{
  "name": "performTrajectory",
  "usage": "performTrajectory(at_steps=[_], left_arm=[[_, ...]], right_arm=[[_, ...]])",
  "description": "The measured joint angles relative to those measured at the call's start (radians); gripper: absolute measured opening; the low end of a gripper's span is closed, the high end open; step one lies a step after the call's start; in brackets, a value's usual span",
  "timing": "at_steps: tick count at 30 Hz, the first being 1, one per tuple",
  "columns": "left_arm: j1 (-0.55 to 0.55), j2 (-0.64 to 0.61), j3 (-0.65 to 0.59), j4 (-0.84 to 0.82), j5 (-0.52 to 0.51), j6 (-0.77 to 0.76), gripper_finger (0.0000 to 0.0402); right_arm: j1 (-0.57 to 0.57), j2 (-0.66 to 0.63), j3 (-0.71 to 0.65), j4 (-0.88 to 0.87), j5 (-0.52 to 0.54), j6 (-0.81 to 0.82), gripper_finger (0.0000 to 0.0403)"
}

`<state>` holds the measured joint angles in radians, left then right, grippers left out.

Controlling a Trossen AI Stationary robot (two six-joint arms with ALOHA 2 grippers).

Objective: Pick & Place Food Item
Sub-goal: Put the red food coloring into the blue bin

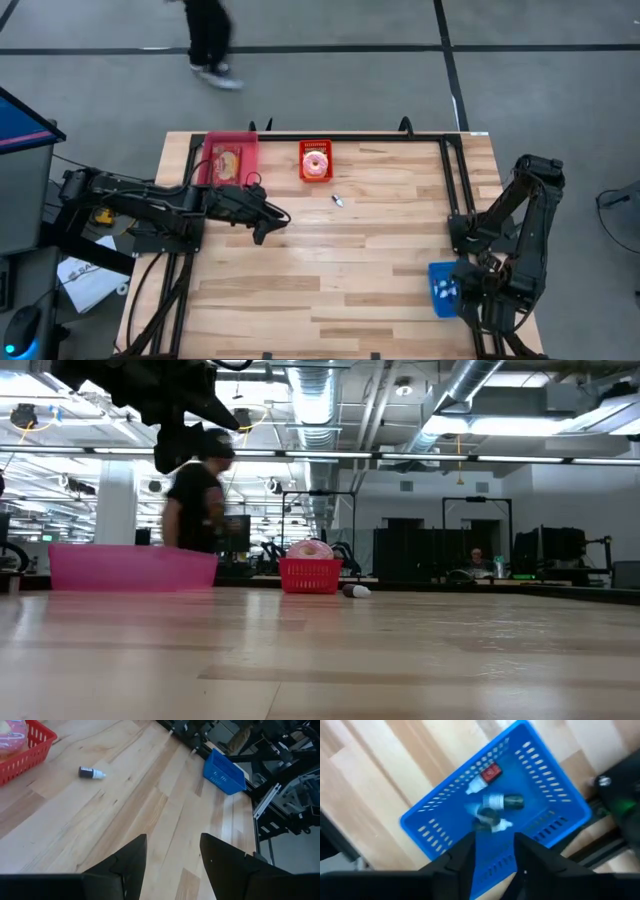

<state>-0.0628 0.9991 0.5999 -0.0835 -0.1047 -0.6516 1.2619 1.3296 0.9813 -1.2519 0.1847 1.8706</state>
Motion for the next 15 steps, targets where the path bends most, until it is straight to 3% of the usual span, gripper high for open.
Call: performTrajectory(at_steps=[6,10,15], left_arm=[[0.0,0.0,0.0,0.011,-0.012,0.001,0.0182],[0.0,0.0,0.0,0.019,-0.013,0.013,0.0182],[0.0,0.0,0.0,-0.025,-0.041,0.016,0.0182]], right_arm=[[-0.007,0.0,0.0,-0.036,0.035,0.008,0.017],[-0.082,0.0,0.0,-0.029,0.187,-0.016,0.0181],[-0.278,0.0,0.0,-0.003,0.402,-0.151,0.0177]])
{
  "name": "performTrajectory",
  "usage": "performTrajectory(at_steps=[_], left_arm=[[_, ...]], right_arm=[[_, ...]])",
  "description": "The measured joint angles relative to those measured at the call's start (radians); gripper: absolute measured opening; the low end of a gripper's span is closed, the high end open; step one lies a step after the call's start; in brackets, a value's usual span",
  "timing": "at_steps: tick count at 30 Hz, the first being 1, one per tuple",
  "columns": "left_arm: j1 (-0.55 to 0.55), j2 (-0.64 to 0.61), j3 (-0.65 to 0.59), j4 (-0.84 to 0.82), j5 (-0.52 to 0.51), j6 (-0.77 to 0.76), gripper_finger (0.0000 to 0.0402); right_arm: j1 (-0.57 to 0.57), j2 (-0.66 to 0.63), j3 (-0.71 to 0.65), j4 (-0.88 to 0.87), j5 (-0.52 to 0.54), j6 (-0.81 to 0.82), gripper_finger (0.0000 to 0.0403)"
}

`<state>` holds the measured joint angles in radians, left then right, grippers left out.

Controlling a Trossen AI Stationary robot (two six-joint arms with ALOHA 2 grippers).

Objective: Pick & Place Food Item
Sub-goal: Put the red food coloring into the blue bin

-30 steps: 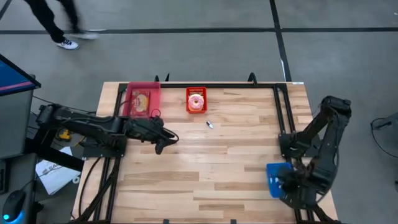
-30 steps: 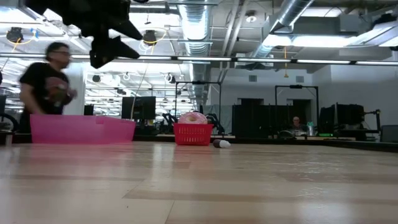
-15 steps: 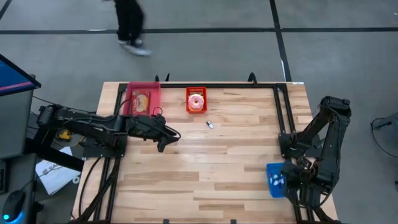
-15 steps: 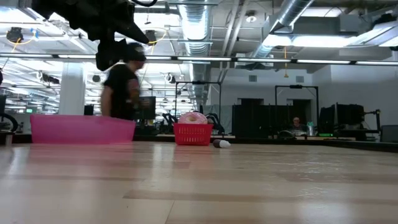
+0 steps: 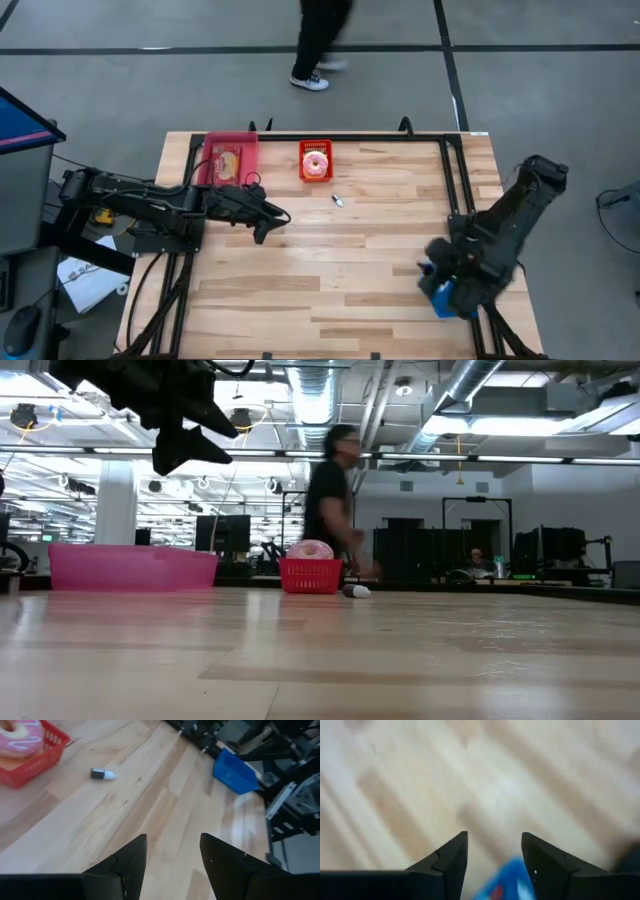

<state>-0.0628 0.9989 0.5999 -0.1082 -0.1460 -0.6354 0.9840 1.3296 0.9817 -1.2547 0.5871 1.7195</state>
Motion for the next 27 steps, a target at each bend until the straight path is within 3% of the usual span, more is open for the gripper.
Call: performTrajectory(at_steps=[3,5,9,11,18,21,27], left_arm=[[0.0,0.0,0.0,-0.014,-0.023,0.003,0.0182],[0.0,0.0,0.0,-0.01,-0.032,0.003,0.0182],[0.0,0.0,0.0,-0.007,-0.032,0.003,0.0182],[0.0,0.0,0.0,-0.007,-0.032,0.003,0.0182],[-0.002,-0.006,0.0,0.003,-0.047,0.03,0.0182],[-0.002,-0.006,0.0,0.006,-0.06,0.046,0.0182],[-0.002,-0.005,0.0,0.011,-0.06,0.049,0.0182]], right_arm=[[-0.186,0.0,-0.016,0.07,0.083,-0.087,0.0174],[-0.326,0.0,-0.047,0.211,0.092,-0.2,0.0172],[-0.574,0.002,-0.153,0.743,0.019,-0.657,0.0166],[-0.691,0.023,-0.2,0.969,-0.059,-0.782,0.016],[-0.966,0.157,-0.22,1.125,-0.249,-0.939,0.0129],[-1.019,0.246,-0.208,1.242,-0.321,-0.983,0.0129],[-1.051,0.424,-0.071,1.236,-0.33,-1.014,0.0165]])
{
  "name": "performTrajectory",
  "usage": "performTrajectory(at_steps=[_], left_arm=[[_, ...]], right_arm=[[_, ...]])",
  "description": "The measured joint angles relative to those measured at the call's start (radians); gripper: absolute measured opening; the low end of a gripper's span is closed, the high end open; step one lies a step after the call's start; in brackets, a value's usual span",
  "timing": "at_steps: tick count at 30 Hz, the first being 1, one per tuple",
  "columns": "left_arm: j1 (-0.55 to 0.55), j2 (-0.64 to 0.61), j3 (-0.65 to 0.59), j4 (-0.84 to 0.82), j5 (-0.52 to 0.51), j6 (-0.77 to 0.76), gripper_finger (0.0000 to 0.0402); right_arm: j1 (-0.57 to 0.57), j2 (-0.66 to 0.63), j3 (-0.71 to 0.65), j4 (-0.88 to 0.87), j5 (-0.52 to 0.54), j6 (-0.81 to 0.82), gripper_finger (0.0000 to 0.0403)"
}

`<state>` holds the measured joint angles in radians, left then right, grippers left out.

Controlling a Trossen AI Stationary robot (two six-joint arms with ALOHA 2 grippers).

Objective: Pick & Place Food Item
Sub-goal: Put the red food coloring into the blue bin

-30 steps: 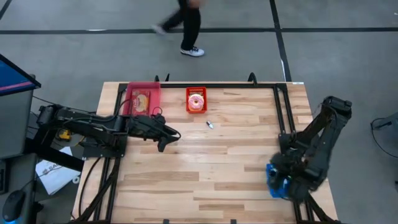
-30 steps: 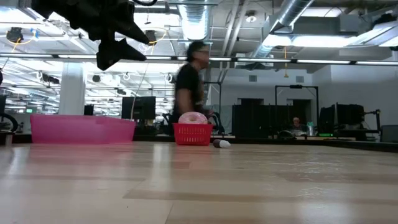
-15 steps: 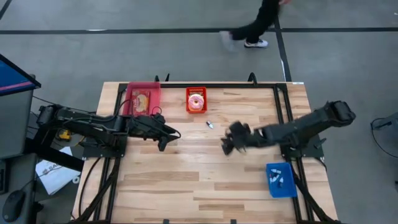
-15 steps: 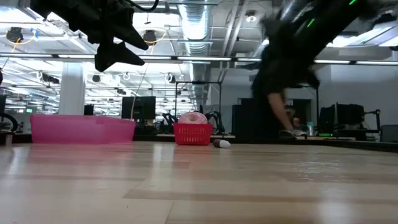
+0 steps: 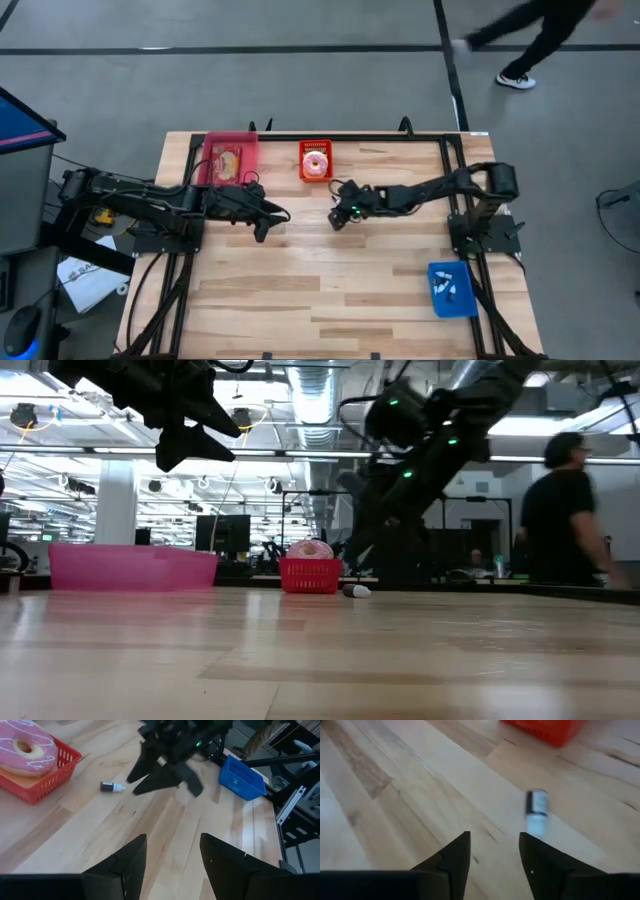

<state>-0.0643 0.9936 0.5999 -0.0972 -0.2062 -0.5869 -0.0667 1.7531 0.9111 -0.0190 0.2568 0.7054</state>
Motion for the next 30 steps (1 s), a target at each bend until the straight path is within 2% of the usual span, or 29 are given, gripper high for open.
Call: performTrajectory(at_steps=[4,8,15,21,30], left_arm=[[0.0,0.0,0.0,0.007,0.001,0.003,0.0182],[0.0,0.0,0.0,0.013,0.018,0.003,0.0182],[0.0,0.0,0.0,0.023,0.042,0.004,0.0182],[0.0,0.0,0.0,0.027,0.043,0.005,0.0182],[0.0,0.0,0.0,0.028,0.045,0.007,0.0182]], right_arm=[[-0.02,0.096,0.115,-0.1,0.014,-0.031,0.0191],[-0.041,0.171,0.205,-0.195,0.045,-0.076,0.02],[-0.048,0.22,0.223,-0.21,0.036,-0.08,0.0185],[-0.047,0.228,0.226,-0.206,0.036,-0.078,0.0149],[-0.048,0.221,0.225,-0.236,0.006,-0.083,0.0042]])
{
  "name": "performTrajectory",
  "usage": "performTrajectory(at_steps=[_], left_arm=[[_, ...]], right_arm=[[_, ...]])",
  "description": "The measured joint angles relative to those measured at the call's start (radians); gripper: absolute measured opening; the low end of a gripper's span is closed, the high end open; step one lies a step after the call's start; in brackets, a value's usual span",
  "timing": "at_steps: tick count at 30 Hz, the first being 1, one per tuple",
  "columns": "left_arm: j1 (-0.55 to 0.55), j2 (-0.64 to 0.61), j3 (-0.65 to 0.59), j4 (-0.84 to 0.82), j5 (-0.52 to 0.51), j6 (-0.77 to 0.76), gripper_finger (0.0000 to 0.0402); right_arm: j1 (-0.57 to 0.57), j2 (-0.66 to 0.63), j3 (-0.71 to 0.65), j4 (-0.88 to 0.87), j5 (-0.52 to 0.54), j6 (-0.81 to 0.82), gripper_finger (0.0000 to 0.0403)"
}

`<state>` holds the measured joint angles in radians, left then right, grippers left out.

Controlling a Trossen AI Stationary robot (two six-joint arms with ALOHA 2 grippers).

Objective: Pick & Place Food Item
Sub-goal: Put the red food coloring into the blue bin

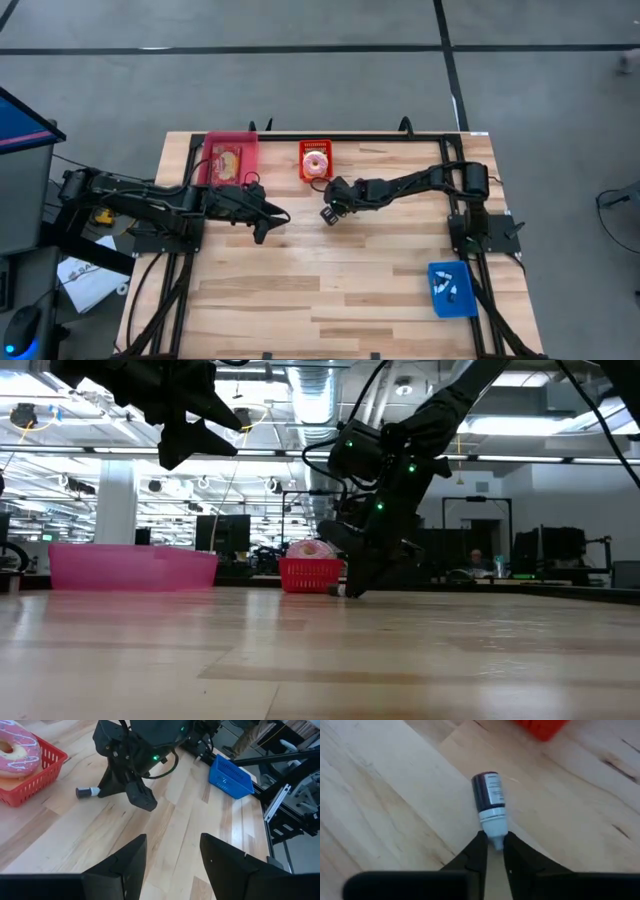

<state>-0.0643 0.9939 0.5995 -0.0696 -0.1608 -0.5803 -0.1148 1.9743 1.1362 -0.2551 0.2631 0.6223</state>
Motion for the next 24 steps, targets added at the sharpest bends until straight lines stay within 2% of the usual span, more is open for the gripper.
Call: performTrajectory(at_steps=[5,10,17,20,24], left_arm=[[0.0,0.0,0.0,0.0,0.0,0.0,0.0182],[0.0,0.0,0.0,0.005,-0.001,0.0,0.0182],[0.0,0.0,0.0,-0.004,-0.021,0.007,0.0182],[0.0,0.0,0.0,-0.01,-0.028,0.009,0.0182],[-0.003,0.0,0.0,-0.04,-0.031,0.009,0.0182]], right_arm=[[0.045,-0.015,-0.003,-0.006,-0.066,-0.001,0.0005],[0.108,-0.039,-0.003,-0.013,-0.084,0.015,0.0003],[0.19,-0.086,-0.002,0.096,0.009,0.081,0.0002],[0.18,-0.092,-0.002,0.141,0.076,0.073,0.0006],[0.145,-0.092,-0.002,0.151,0.078,0.037,0.0036]])
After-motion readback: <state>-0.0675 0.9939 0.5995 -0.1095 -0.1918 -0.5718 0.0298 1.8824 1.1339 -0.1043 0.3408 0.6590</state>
